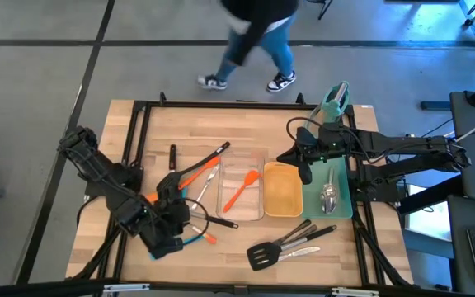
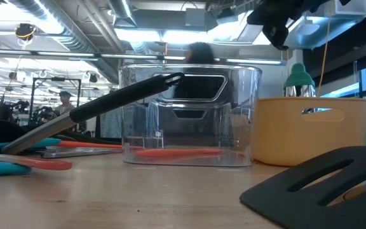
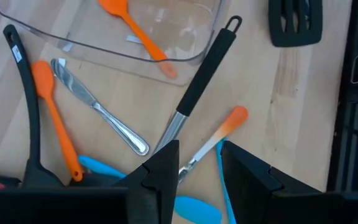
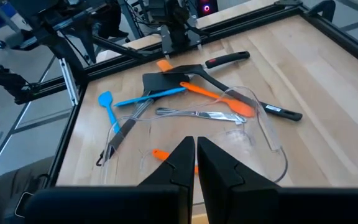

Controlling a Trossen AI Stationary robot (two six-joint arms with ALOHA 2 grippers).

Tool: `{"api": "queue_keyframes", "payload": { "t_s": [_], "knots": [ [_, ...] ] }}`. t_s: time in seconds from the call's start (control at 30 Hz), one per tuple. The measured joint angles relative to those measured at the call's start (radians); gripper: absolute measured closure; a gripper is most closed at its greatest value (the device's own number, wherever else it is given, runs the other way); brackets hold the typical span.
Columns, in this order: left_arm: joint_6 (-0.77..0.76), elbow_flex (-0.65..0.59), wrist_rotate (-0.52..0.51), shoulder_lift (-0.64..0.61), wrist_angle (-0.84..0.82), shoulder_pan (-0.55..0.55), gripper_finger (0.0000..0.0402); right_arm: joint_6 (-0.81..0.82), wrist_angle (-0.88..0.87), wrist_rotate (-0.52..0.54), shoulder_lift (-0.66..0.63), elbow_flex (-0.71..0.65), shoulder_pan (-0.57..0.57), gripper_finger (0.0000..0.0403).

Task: Pick & Place Kitchen Items
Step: Put the silver table knife into the yellow bin

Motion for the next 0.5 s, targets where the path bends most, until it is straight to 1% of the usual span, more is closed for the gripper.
{"api": "queue_keyframes", "payload": {
  "t_s": [0.17,0.3,0.5],
  "knots": [
    [-0.027,-0.001,-0.031,0.003,0.000,-0.029,0.0286,0.016,0.006,0.000,0.000,0.000,0.002,0.0382],
    [-0.027,-0.002,-0.061,0.026,0.000,-0.043,0.0286,0.015,0.007,-0.010,0.011,0.000,0.026,0.0382],
    [-0.003,-0.003,-0.069,0.108,0.000,-0.043,0.0286,-0.059,0.040,-0.154,0.058,0.000,0.083,0.0382]
  ]
}}
